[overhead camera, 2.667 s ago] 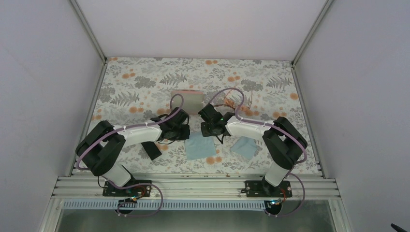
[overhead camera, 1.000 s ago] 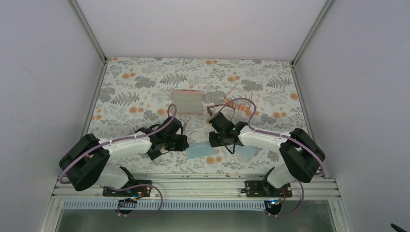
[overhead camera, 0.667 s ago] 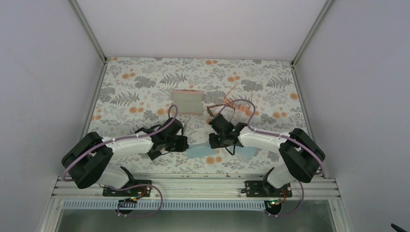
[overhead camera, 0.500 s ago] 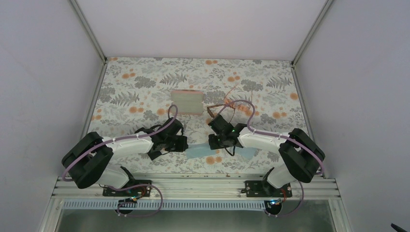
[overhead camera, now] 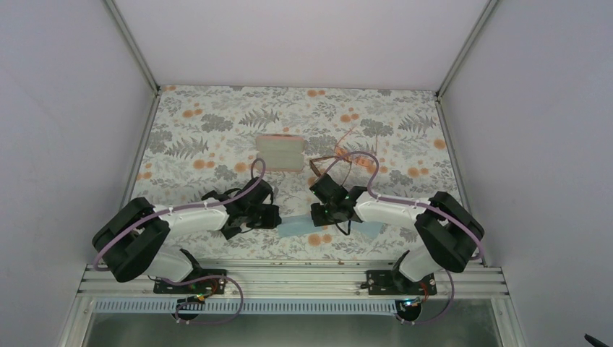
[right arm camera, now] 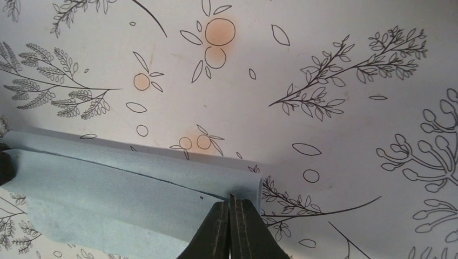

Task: Organize the sunglasses
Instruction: Fold the glasses cleaning cloth at the center of the board.

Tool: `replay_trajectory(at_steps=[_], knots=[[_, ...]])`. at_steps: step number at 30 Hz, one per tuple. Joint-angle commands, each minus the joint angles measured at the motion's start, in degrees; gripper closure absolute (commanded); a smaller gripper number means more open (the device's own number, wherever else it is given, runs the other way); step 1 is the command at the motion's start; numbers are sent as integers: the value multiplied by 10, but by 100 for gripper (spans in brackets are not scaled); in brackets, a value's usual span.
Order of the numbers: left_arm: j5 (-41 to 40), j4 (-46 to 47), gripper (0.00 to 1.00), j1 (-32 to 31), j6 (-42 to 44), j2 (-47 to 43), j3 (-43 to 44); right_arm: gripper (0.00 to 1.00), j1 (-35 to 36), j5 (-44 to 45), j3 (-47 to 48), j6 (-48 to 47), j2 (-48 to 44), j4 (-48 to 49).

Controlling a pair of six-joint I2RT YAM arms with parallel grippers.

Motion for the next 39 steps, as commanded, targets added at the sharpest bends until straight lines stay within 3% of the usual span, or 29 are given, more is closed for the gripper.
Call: replay_trajectory(at_steps=[1,8,17,22,26,29,31,39], knots=[[27,25,93,-3,-5,-8,-18,96,5,10,-6,1,9,2],[60,47,87,-5,-2,-10,-34,94,5,-3,-7,-13,-1,2],[140,85,67,-7,12,-72,-70,66,5,-47,-23,-26,-66,-10],[120,42,62,-7,20,-109,-72,56,5,-37,0,-26,-95,-29],[103,54,64,-7,12,-114,-62,59,6,-54,12,-24,-75,2],[106,95,75,-7,-9,-74,-52,70,17,-68,40,-21,-31,18],[104,119,82,-8,-20,-44,-45,72,27,-80,46,-20,-7,35],[74,113,87,-10,-34,24,-29,75,40,-80,33,5,51,62]])
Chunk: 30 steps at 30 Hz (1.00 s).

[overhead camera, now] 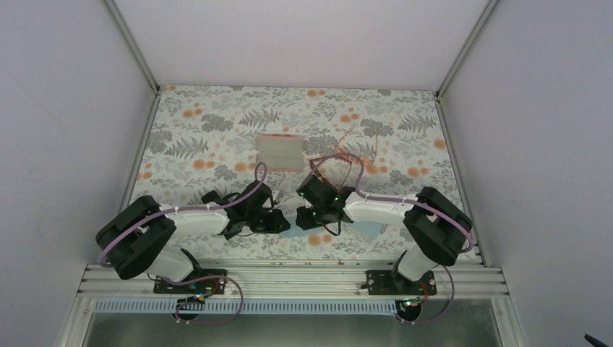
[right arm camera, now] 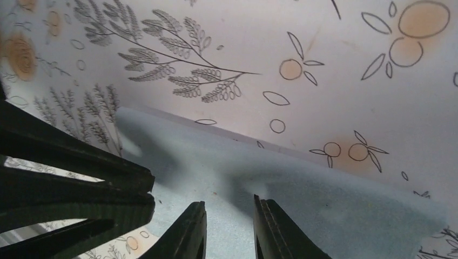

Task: Organize the sunglasses
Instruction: Fold the glasses cleaning cloth at the center of the board.

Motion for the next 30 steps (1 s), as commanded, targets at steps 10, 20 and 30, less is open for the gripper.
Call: replay_trajectory(at_steps=[10,20,30], knots=[[-98,-65,87,-3,-27,28,13,71,-6,249,-16,125,23,-72],[-59,-67,75,-4,-24,-7,47,63,-12,318,5,138,-60,-168],[-199,-222,55,-13,-117,-91,52,51,9,192,1,98,-67,-133]])
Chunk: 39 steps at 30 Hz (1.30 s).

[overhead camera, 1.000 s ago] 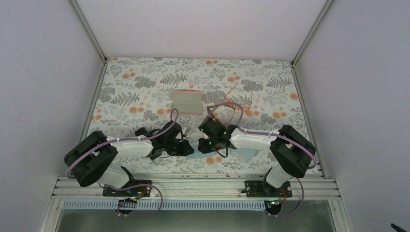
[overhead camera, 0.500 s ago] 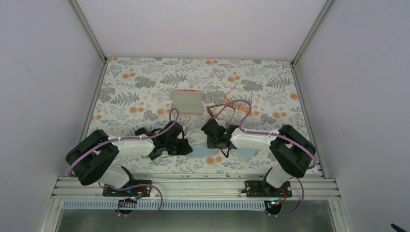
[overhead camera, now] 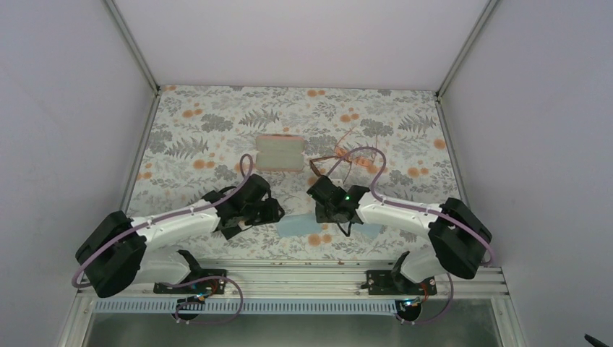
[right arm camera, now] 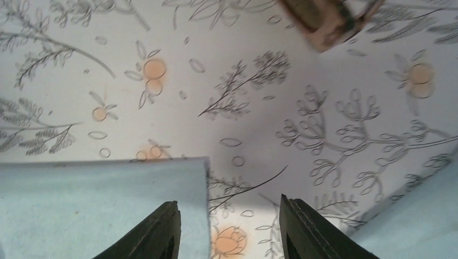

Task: Organize the sunglasses
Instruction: Fold the glasses cleaning cloth at the center of the board, then pick up the glasses cleaning cloth from the center of the board.

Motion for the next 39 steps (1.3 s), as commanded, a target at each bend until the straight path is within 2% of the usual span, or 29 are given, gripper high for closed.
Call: replay_trajectory(at_steps=[1,8,27,30,34,39], knots=[[-43,-50,55,-6,-51,-8,-24,51,15,-45,3,-13,20,21],[-8,12,56,-32,-73,31,-37,60,25,-56,13,-19,63,28],[-43,7,71,-56,-107,97,-35,86,38,-76,7,-31,107,53],[-43,9,76,-57,-106,106,-33,88,38,-71,9,-33,109,49],[-50,8,85,-58,-107,111,-32,96,38,-69,8,-32,109,51],[-61,1,97,-59,-102,117,-28,96,38,-73,0,-25,105,63]])
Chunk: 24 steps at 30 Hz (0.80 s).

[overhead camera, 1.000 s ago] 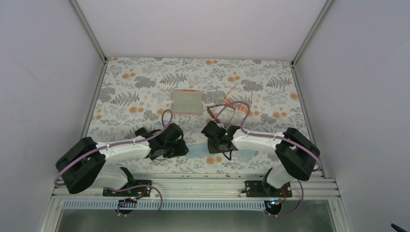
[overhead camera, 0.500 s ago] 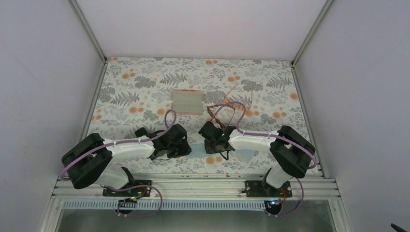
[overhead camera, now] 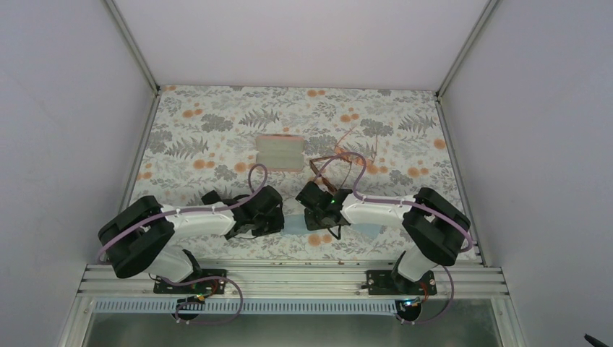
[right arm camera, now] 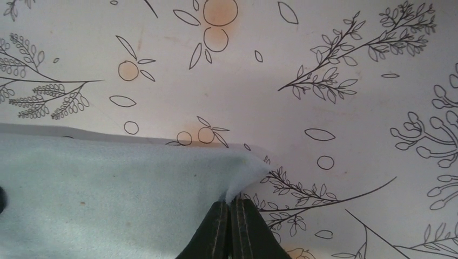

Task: Organize the sunglasses
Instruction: Pick up the glasses cleaning cloth from the center of the board.

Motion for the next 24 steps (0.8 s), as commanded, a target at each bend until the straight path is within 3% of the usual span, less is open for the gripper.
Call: replay_trajectory(at_steps=[1,14,24], knots=[[-28,-56,98,-3,1,25,-7,96,5,-6,-12,11,10,9],[-32,-43,98,3,32,-29,19,96,4,8,10,29,-37,39],[-19,-79,98,79,132,-52,85,96,-9,34,89,2,-22,43]])
